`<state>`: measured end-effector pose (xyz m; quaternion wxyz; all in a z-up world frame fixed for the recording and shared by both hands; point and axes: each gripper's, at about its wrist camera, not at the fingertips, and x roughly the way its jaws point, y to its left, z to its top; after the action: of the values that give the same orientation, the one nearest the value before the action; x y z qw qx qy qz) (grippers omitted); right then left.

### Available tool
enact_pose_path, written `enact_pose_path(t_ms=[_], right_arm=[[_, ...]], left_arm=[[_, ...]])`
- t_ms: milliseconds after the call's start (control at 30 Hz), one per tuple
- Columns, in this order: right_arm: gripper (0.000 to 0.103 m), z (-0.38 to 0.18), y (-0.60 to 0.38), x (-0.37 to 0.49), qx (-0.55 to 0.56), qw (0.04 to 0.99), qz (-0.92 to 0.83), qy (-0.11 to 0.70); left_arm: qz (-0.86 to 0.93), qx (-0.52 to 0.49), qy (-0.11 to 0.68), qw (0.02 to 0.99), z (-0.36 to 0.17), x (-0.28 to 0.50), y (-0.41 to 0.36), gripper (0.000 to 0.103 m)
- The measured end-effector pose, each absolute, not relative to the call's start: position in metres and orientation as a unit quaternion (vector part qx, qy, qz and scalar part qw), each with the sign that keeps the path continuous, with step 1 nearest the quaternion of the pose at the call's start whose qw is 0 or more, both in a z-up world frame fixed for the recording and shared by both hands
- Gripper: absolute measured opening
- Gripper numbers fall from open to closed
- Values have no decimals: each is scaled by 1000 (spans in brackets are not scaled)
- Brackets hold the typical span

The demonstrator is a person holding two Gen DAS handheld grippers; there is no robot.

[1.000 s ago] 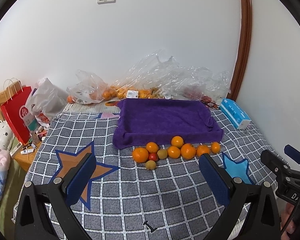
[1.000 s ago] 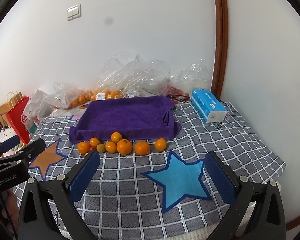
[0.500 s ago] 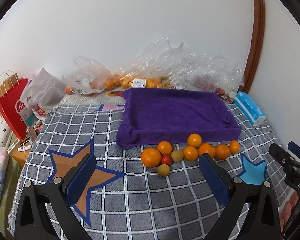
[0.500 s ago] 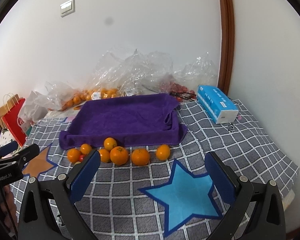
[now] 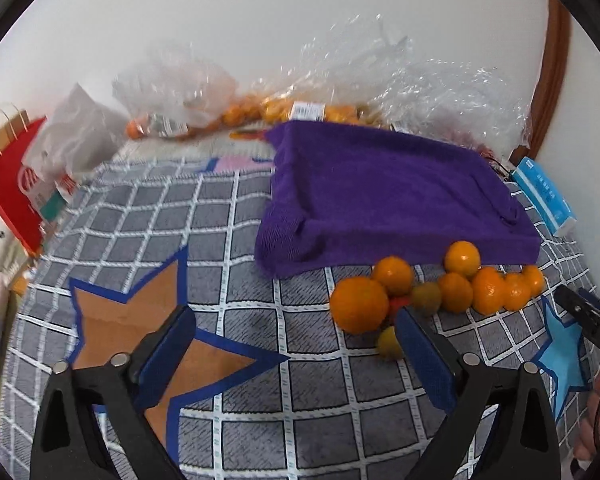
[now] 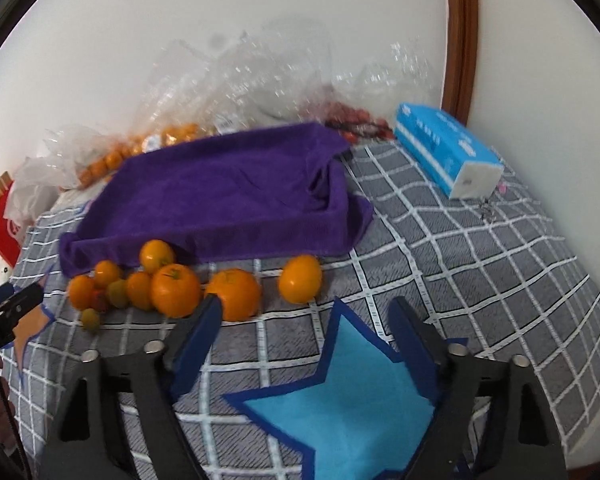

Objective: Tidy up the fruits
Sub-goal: 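Grasp a large orange with the left tool while the right tool grasps an orange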

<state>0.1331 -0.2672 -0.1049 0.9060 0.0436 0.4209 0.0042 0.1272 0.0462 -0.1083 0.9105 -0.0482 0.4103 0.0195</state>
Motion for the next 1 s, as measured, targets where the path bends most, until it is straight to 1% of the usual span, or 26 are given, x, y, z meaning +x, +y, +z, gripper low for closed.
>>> enact_pose_path(t_ms=[33, 67, 133, 200, 267, 433, 467, 533, 600, 667, 700, 733, 767, 800, 1000], right_arm=[[67, -109, -268, 138, 44, 904, 5, 426], [61, -112, -268, 142, 44, 903, 6, 428], [58, -117, -269, 150, 41, 903, 1, 427], [51, -121, -269, 157, 40, 901, -1, 431], [47, -128, -268, 165, 42, 897, 5, 441], [47, -135, -261, 174, 47, 893, 26, 447], [47, -138, -258, 176, 39, 892, 23, 450], [44, -139, -257, 176, 35, 892, 21, 449], [33, -141, -259, 175, 36, 889, 27, 456], [33, -141, -262, 172, 40, 889, 28, 456], [33, -141, -263, 170, 39, 889, 27, 456], [33, -141, -263, 167, 34, 890, 25, 454], [33, -141, -266, 165, 33, 891, 23, 453], [33, -141, -267, 164, 32, 891, 22, 452], [33, -136, -268, 154, 39, 892, 23, 449]], left_arm=[[15, -57, 417, 907, -112, 130, 50, 90], [11, -63, 419, 906, -114, 131, 52, 90], [5, -72, 415, 907, -116, 131, 56, 88], [-1, -72, 413, 908, -117, 130, 57, 87], [-13, -71, 413, 908, -118, 130, 54, 87], [-33, -67, 413, 908, -121, 134, 40, 85], [-36, -66, 415, 907, -122, 137, 38, 83], [-42, -67, 422, 903, -126, 144, 34, 66], [-46, -70, 428, 900, -130, 149, 33, 59], [-56, -81, 432, 897, -134, 155, 31, 57], [-60, -86, 434, 895, -136, 157, 31, 53], [-69, -94, 438, 892, -138, 159, 31, 45], [-76, -102, 434, 892, -139, 159, 31, 41], [-82, -108, 432, 892, -138, 158, 31, 39], [-76, -111, 432, 892, -134, 149, 44, 38]])
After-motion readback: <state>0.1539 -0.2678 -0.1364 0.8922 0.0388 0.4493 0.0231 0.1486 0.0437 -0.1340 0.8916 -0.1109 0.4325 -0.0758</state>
